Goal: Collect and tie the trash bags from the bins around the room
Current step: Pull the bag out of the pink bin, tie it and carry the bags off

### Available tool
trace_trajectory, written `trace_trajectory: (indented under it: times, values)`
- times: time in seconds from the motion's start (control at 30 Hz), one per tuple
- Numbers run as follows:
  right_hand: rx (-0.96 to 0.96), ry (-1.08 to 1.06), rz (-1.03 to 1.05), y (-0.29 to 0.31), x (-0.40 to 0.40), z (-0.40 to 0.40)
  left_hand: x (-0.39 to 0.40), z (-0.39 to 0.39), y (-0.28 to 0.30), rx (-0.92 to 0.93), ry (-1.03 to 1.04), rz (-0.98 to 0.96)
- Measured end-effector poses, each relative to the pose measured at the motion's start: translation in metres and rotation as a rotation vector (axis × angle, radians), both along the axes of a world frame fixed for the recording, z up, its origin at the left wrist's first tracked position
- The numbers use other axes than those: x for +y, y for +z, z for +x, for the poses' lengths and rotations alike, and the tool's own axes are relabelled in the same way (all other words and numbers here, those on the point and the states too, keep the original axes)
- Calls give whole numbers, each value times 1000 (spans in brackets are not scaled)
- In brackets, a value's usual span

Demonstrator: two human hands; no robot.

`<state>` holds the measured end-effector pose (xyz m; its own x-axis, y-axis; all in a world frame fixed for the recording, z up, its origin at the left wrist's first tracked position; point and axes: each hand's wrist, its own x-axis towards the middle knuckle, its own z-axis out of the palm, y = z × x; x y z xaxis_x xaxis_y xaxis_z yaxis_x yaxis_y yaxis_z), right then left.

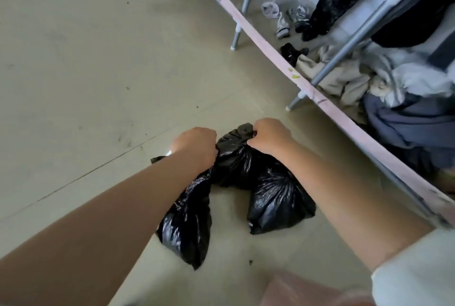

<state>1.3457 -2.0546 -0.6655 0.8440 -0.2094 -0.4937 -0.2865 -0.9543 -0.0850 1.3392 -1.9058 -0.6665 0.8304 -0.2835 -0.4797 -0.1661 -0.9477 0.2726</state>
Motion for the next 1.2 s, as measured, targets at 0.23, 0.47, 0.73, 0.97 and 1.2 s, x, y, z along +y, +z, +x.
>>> trace_trajectory:
  times: [0.23, 0.47, 0.73, 0.97, 1.2]
  values:
    - [100, 354, -197, 134, 33, -74, 31, -53, 144, 18, -101, 157]
    - [-42, 571, -133, 297, 85, -67, 102, -49, 304, -46, -89, 132]
    - [-119, 665, -82, 453, 204, 15, 227, 17, 456, -233, 71, 81]
    - [-206, 676, 12, 513, 293, 118, 306, 98, 506, -261, 197, 174]
    - [-265, 707, 56, 497, 353, 274, 351, 248, 508, -232, 263, 285]
